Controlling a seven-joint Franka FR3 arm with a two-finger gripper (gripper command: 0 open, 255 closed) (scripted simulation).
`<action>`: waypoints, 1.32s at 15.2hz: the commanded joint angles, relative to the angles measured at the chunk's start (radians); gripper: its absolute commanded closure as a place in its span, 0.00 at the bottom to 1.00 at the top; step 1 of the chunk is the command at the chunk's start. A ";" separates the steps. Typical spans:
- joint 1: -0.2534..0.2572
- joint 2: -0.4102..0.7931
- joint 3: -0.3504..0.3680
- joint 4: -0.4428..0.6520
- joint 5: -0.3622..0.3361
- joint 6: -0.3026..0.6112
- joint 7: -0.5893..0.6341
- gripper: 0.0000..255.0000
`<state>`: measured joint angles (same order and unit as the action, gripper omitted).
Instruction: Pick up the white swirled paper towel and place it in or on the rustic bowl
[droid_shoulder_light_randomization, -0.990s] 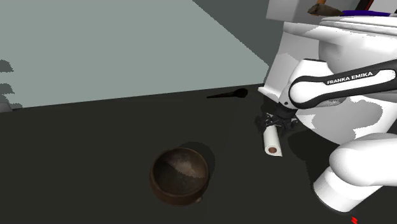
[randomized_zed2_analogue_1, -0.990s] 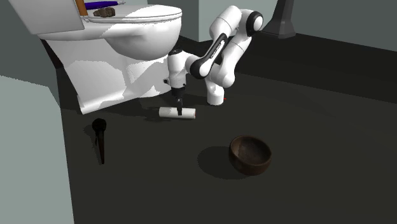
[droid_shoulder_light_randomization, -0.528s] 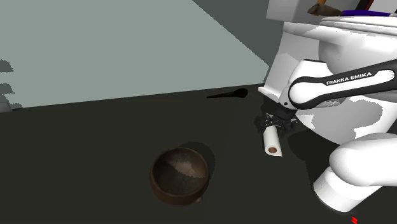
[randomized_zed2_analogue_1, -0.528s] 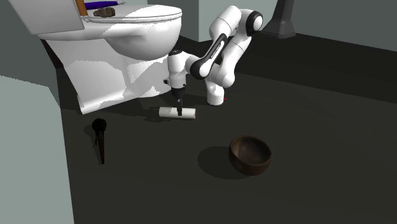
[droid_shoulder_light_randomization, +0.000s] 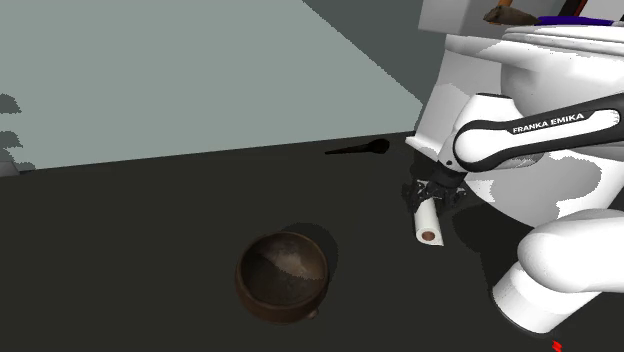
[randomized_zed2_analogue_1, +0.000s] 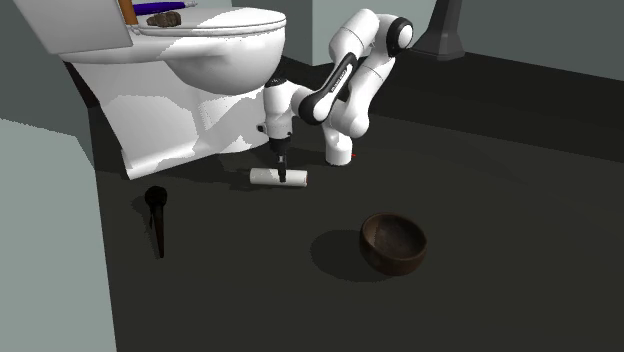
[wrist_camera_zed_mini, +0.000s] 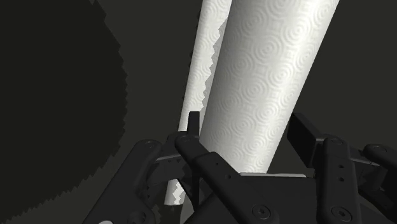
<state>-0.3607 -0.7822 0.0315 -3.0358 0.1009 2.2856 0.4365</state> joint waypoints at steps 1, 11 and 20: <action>0.000 0.001 0.000 -0.001 0.000 0.000 0.000 1.00; -0.006 -0.096 -0.002 0.081 -0.012 -0.178 0.010 1.00; -0.010 -0.145 -0.006 0.181 -0.020 -0.327 0.018 1.00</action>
<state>-0.3712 -0.9190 0.0258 -2.8639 0.0815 1.9763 0.4527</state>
